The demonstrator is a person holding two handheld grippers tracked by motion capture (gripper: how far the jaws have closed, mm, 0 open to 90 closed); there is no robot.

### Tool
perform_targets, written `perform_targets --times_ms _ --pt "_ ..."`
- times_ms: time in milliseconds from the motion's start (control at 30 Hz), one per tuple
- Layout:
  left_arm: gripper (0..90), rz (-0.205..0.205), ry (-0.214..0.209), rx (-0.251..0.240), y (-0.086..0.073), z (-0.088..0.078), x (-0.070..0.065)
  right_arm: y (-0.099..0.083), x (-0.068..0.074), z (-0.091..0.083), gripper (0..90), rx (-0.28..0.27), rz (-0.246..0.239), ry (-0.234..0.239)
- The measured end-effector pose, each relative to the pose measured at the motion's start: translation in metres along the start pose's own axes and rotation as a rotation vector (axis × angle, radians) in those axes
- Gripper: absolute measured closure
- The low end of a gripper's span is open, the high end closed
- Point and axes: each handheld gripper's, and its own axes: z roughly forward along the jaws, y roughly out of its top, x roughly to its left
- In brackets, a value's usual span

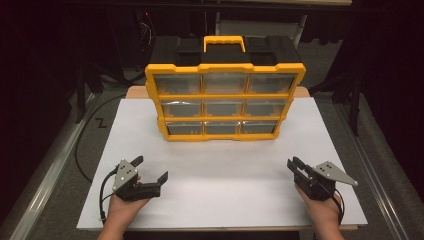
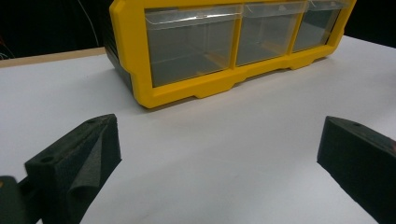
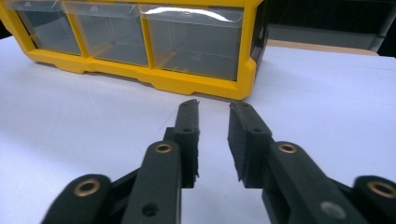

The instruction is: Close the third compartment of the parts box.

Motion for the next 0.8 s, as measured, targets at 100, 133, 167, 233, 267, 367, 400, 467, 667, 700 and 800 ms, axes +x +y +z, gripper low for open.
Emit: perform_targets --times_ms 100,133,167,233,267,367,400,467,667,700,800 --pt "0.4 -0.003 0.001 0.000 0.000 -0.001 0.000 0.000 0.001 0.004 67.6 -0.004 -0.007 0.003" --pt "0.4 -0.007 0.000 0.001 0.000 -0.001 0.000 0.000 0.001 0.006 64.4 0.000 -0.008 0.010" --pt "0.4 -0.010 -0.001 0.003 0.000 -0.001 0.000 -0.001 0.002 0.008 60.3 0.010 -0.011 0.019" --pt "0.4 -0.009 -0.002 0.010 0.000 0.000 0.000 -0.002 0.005 0.012 54.1 0.031 -0.028 0.047" --pt "0.4 -0.005 -0.002 0.014 0.000 0.001 0.000 -0.002 0.006 0.014 50.5 0.041 -0.036 0.059" --pt "0.4 -0.005 -0.003 0.012 0.000 0.001 -0.001 -0.003 0.012 0.015 38.7 0.037 -0.061 0.064" --pt "0.4 -0.004 -0.003 0.013 0.000 0.001 0.000 -0.003 0.013 0.015 34.9 0.035 -0.060 0.067" --pt "0.4 -0.005 -0.005 0.013 0.000 0.000 0.000 -0.003 0.014 0.017 28.3 0.045 -0.055 0.060" --pt "0.4 -0.008 -0.008 0.000 0.001 -0.002 -0.001 -0.004 0.007 0.016 4.7 0.054 -0.008 0.033" --pt "0.4 -0.010 -0.004 -0.002 0.001 -0.002 -0.001 -0.004 0.006 0.014 0.9 0.046 0.003 0.026" --pt "0.4 -0.011 0.000 -0.003 0.001 -0.001 0.000 -0.002 0.005 0.007 0.7 0.019 -0.009 -0.023"
